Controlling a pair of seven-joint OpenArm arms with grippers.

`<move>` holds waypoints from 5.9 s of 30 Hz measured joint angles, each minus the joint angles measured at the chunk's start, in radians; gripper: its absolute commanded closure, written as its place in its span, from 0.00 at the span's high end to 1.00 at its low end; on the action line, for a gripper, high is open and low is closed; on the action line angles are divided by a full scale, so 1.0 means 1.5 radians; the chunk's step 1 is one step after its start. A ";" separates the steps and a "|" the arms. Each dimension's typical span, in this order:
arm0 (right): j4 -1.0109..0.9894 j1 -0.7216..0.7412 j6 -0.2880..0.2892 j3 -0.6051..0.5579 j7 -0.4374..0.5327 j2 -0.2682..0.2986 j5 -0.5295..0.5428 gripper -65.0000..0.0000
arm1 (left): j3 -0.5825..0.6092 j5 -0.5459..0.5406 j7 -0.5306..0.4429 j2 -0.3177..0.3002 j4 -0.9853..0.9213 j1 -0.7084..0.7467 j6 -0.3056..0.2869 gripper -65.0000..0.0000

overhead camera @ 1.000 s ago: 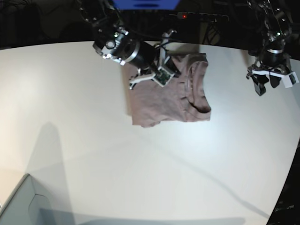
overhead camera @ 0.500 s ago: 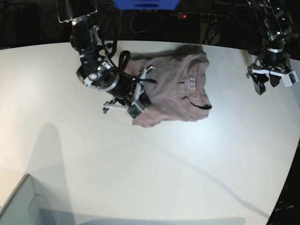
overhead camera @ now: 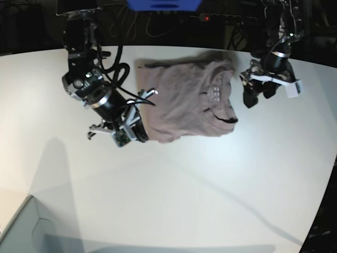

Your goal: Layout the t-shirt on the table in an organized manner, then fold the t-shirt properly

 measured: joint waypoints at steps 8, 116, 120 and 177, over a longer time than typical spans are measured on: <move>0.023 -0.035 0.000 0.059 -0.005 -0.001 -0.004 0.00 | 0.120 0.001 -0.005 -0.026 -0.031 -0.039 -0.002 0.70; 0.027 -0.074 0.000 0.466 -0.003 -0.063 -0.006 0.00 | 0.860 0.397 0.115 0.130 -0.572 -0.671 -0.132 0.02; 0.027 -0.074 0.000 0.466 -0.004 -0.063 -0.006 0.00 | 0.860 0.398 0.116 0.130 -0.572 -0.671 -0.131 0.27; -0.034 -0.172 0.000 0.382 0.001 -0.036 0.107 0.00 | -0.410 0.331 0.252 0.018 -0.139 -0.084 -0.154 0.56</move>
